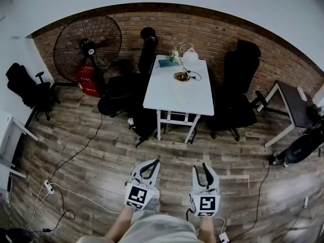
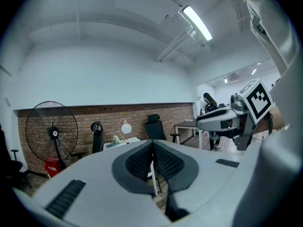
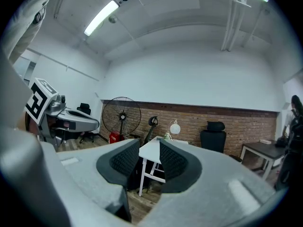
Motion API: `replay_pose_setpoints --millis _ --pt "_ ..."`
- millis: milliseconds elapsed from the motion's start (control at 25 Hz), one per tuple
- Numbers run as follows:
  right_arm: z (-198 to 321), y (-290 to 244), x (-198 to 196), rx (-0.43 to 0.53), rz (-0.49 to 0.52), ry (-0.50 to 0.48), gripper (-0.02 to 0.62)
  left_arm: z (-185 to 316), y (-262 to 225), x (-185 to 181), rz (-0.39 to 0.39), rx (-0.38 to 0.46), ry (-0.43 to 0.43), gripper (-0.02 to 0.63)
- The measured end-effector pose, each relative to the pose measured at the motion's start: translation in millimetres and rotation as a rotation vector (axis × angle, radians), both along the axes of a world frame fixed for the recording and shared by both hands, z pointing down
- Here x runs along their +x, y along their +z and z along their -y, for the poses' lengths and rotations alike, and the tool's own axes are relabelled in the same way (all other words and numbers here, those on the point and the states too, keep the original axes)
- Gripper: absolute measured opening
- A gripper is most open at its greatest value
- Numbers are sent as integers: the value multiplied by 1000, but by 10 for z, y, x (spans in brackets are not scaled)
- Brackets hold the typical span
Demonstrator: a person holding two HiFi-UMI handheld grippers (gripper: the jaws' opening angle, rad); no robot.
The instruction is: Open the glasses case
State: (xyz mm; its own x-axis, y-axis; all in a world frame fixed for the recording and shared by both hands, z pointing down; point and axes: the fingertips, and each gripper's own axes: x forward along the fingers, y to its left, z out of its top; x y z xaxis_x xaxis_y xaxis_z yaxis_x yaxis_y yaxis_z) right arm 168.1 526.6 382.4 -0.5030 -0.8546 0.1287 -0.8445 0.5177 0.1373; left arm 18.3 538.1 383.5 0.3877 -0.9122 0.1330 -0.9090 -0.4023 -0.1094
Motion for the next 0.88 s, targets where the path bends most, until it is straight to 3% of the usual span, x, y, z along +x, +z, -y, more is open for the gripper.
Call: replay_pose_setpoints --millis 880 --pt "975 63 -586 -21 -32 68 138 1100 57 -603 -18 1 59 6"
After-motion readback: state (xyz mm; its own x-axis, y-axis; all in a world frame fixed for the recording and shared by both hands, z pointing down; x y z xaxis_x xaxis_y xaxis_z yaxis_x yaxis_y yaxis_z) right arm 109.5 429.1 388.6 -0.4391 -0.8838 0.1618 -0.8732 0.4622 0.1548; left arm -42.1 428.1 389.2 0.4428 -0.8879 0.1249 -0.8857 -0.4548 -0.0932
